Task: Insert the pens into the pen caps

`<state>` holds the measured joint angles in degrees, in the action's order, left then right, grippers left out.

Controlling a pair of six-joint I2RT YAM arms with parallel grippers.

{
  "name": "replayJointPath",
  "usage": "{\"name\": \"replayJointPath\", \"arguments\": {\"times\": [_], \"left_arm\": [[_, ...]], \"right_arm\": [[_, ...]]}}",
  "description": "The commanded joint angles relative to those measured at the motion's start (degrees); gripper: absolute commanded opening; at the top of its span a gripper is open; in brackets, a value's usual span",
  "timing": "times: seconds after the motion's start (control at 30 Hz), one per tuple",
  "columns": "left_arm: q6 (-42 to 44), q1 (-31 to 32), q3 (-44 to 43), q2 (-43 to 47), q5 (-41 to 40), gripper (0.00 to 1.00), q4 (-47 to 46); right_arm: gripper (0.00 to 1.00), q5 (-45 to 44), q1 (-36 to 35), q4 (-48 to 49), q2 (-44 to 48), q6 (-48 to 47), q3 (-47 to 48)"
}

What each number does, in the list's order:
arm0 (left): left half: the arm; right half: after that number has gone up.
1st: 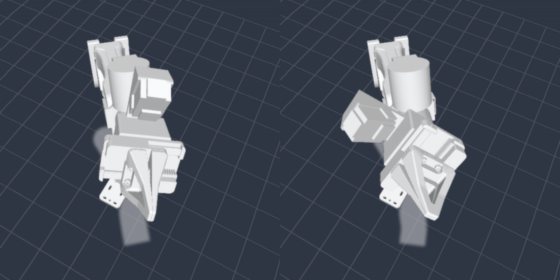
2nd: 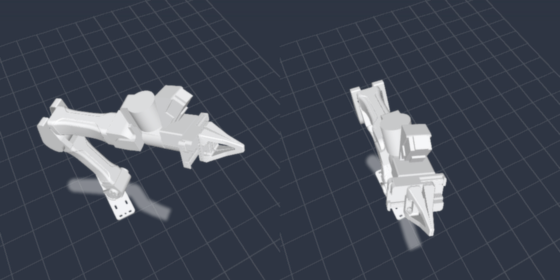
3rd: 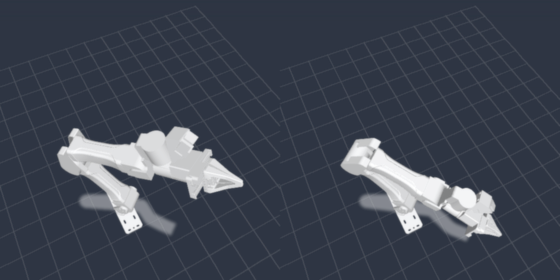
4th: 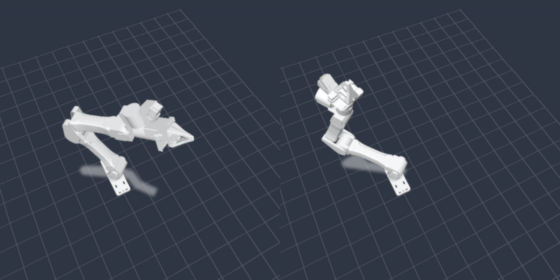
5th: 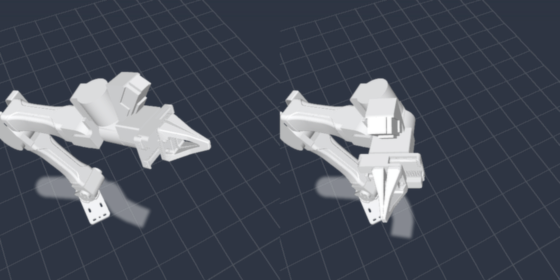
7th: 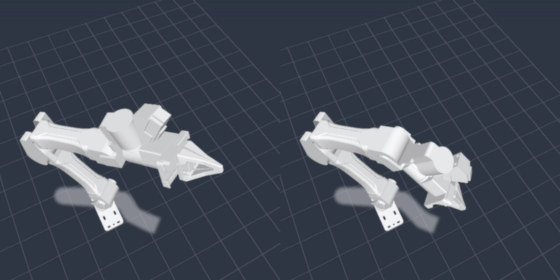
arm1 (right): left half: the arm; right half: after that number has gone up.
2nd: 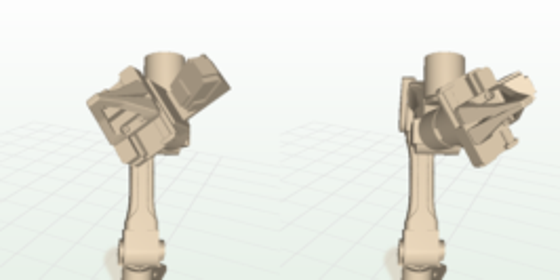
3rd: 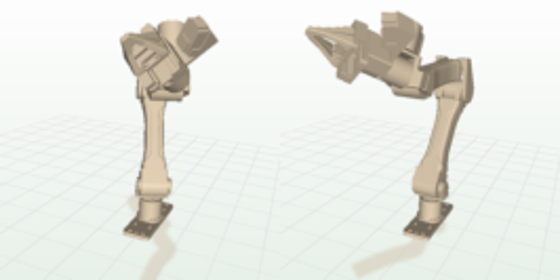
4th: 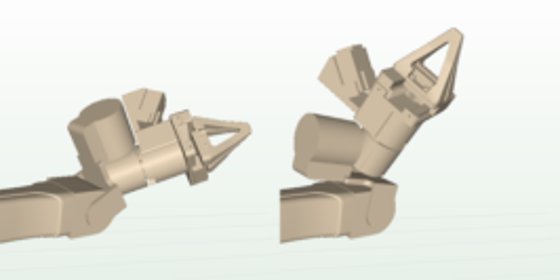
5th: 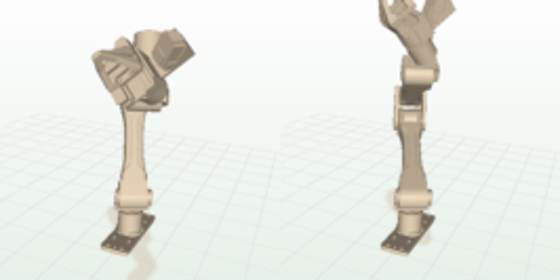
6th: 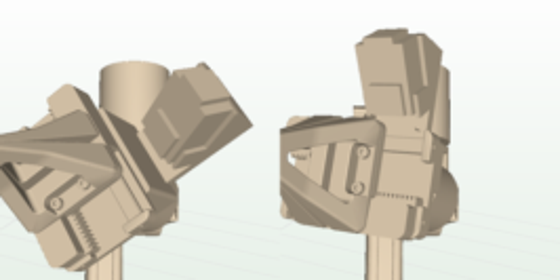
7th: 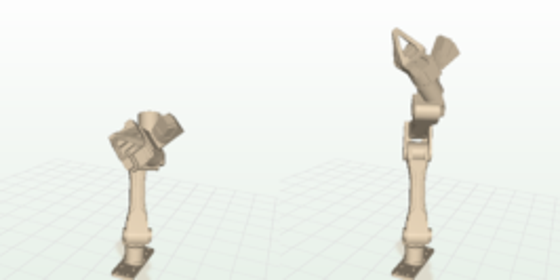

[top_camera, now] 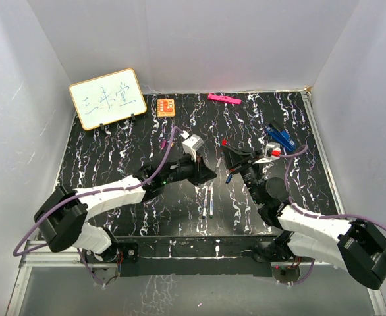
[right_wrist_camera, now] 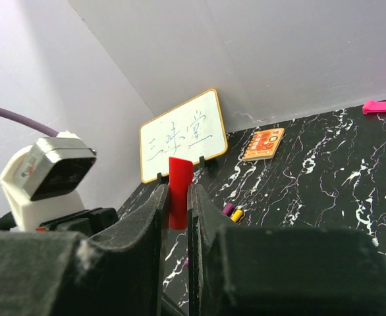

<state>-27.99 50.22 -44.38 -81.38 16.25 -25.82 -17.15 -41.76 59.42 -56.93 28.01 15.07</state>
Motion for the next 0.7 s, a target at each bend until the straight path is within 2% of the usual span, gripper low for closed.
{"name": "replayJointPath", "arguments": {"times": [0.0, 0.67], "left_arm": [[-0.6, 0.5, 2.2, 5.2, -1.0, 0.00, -6.6], [-0.8, 0.8, 1.8, 4.5, -0.3, 0.00, -6.1]], "right_arm": [[0.00, -1.6, 0.2, 4.7, 1.6, 0.9, -1.4], [0.00, -1.1, 0.2, 6.0, -0.7, 1.9, -0.5]]}}
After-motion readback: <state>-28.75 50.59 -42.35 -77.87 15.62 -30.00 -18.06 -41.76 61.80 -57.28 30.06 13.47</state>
